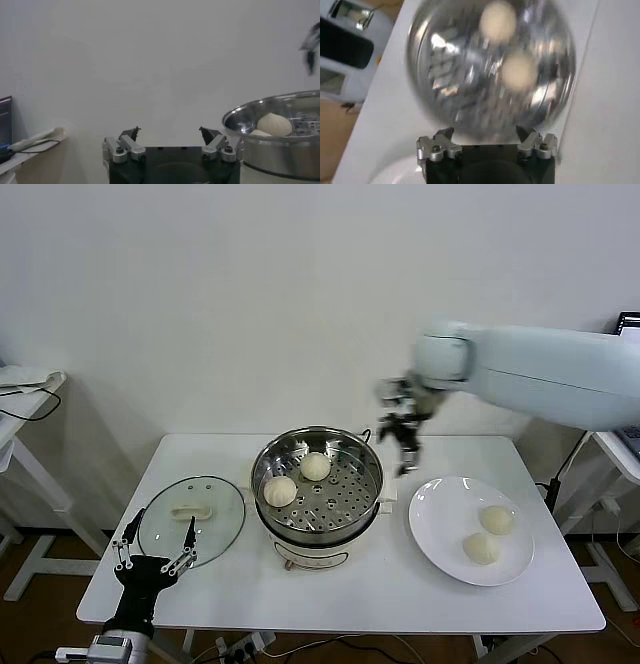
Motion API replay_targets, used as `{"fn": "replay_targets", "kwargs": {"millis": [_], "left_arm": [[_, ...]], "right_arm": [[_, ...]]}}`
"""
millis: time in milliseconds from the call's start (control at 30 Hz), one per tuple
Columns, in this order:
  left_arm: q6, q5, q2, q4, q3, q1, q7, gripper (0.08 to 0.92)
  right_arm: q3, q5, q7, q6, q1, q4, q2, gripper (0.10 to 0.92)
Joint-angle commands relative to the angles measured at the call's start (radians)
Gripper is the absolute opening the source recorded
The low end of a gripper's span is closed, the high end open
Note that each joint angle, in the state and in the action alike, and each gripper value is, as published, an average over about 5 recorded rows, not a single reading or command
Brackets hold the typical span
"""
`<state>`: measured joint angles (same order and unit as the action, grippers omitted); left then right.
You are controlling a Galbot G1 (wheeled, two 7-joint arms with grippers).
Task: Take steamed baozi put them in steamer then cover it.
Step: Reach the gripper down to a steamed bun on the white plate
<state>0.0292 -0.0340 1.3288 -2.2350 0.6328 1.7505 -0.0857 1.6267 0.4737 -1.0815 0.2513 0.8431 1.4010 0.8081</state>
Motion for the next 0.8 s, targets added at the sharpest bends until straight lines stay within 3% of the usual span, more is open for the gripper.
{"fn": "replay_targets", "kwargs": {"millis": [33,367,800], "left_arm": [[-0.001,-0.007,0.003,0.003,-0.009,0.003,-0.001,0.823],[-0.007,-0.012,0.012,0.008,-0.007,0.008,-0.004,0.823],[-0.008,-0.011,0.011,0.013,0.005,0.008,-0.004,0.823]], "right_arm": [[0.000,-0.190,-0.029,-0.086,-0.153,0.022,-0.365,0.823],[-0.232,-0.247,0.026,-0.063,-0.491,-0.062,-0.339,0.823],[-0.339,-0.258,0.096,-0.035,-0.610,-0.150,-0.249,0.823]]}}
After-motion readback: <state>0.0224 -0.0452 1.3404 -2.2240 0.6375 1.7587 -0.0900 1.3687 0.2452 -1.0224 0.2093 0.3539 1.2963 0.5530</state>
